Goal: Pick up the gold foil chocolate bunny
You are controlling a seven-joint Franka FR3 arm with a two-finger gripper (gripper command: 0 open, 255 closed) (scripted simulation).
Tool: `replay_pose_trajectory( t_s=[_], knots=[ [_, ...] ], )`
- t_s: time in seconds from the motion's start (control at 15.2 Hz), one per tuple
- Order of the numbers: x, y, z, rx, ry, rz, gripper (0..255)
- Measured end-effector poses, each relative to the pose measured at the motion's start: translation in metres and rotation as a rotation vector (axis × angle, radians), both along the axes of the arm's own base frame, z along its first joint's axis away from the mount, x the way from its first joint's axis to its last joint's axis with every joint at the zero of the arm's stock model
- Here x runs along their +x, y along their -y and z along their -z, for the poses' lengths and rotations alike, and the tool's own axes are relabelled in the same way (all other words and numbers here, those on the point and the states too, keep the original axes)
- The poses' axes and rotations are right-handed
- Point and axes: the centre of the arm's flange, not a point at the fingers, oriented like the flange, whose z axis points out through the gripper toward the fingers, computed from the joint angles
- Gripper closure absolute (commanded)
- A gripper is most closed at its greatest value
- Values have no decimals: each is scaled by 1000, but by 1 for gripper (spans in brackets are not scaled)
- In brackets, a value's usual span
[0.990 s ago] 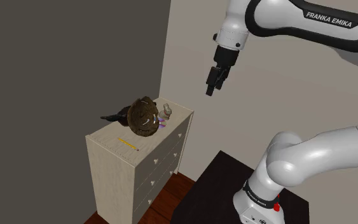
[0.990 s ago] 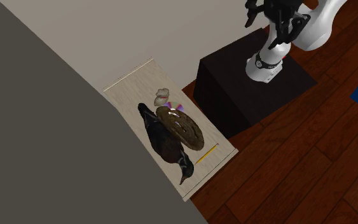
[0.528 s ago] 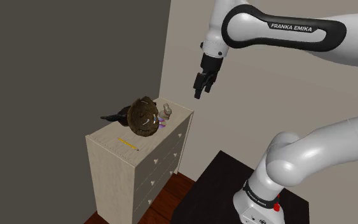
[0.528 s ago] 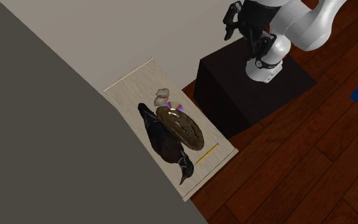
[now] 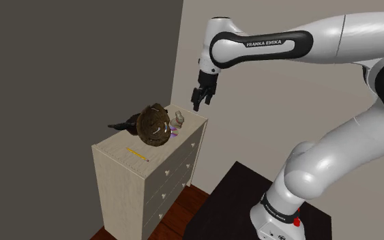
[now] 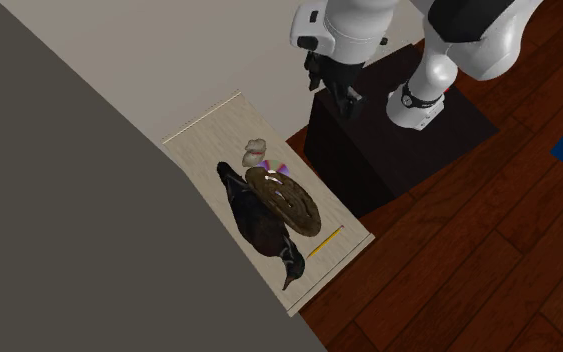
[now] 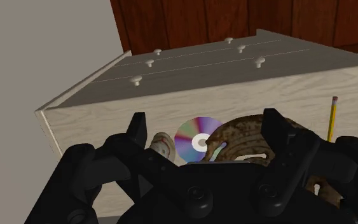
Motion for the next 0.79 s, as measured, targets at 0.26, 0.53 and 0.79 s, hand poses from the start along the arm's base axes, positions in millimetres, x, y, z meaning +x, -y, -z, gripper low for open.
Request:
replay_pose_trajectory(
  t_s=[0.26,0.53,0.79],
  knots=[
    [37,14,32,-13,-7,14,0],
    [77,29,69,-26,-14,26,0],
    [115,44,100,-39,-20,40,0]
  ],
)
